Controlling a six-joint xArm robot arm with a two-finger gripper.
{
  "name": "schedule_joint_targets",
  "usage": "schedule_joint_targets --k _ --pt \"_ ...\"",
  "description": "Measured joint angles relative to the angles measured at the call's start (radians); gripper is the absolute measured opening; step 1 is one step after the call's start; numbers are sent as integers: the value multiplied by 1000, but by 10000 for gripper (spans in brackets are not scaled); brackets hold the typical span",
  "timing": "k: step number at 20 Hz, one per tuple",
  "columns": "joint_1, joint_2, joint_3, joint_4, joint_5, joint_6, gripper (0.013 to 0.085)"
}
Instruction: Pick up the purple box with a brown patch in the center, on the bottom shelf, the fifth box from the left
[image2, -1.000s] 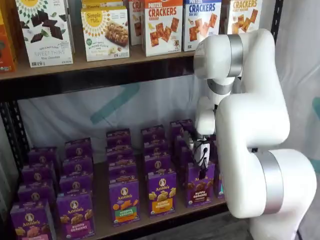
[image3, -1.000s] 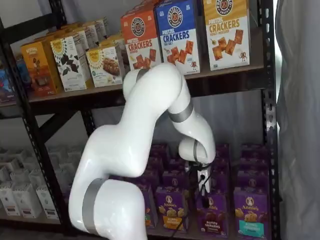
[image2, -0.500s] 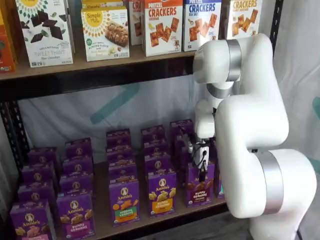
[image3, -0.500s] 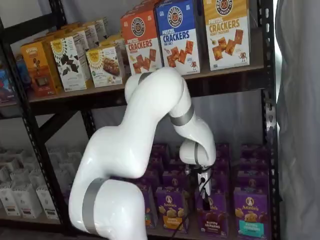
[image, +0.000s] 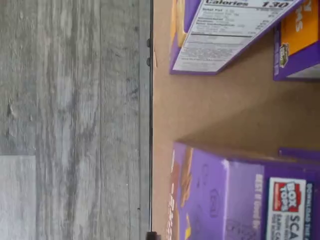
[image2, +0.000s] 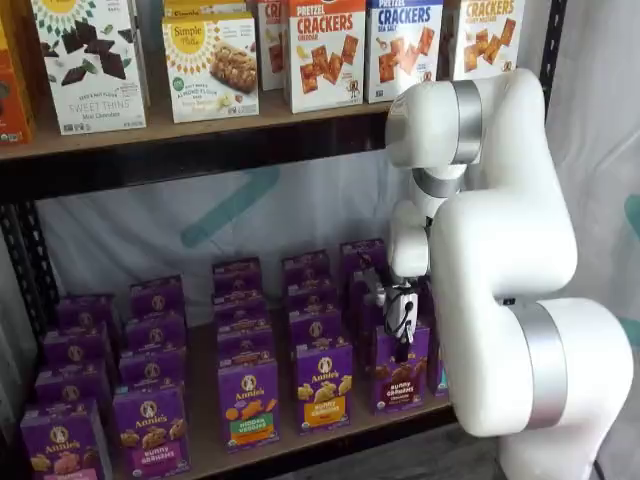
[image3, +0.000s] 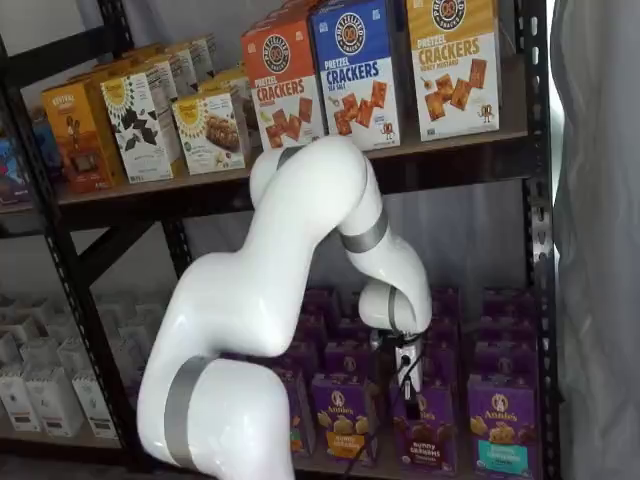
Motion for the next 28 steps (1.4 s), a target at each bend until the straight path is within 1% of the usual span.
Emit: schedule_joint_targets --k 1,6,8,9,10,11,12,13,14,17,21,25,26,27,28 --pt "0 -1 1 -2 -1 2 610" --pt "-1 -5 6 -7 -4 6 610" --pt "-1 -6 8 -4 -2 3 530" --pt "0 -6 8 -3 -1 2 530" --pt "0 -7 9 -2 0 2 490" --pt "1 -8 10 -2 0 2 490" --pt "1 -8 11 -2 0 2 450" --pt "2 -9 12 -1 -1 3 450" --pt "2 -10 14 -1 -2 3 410" --pt "2 -11 15 -18 3 19 410" --pt "4 -15 25 -5 -9 8 410" --pt "3 -20 32 -6 -11 9 410" --pt "3 -21 35 -5 -11 8 370" --pt "3 -22 36 -5 -11 7 370" --pt "3 -23 39 -3 -12 5 330"
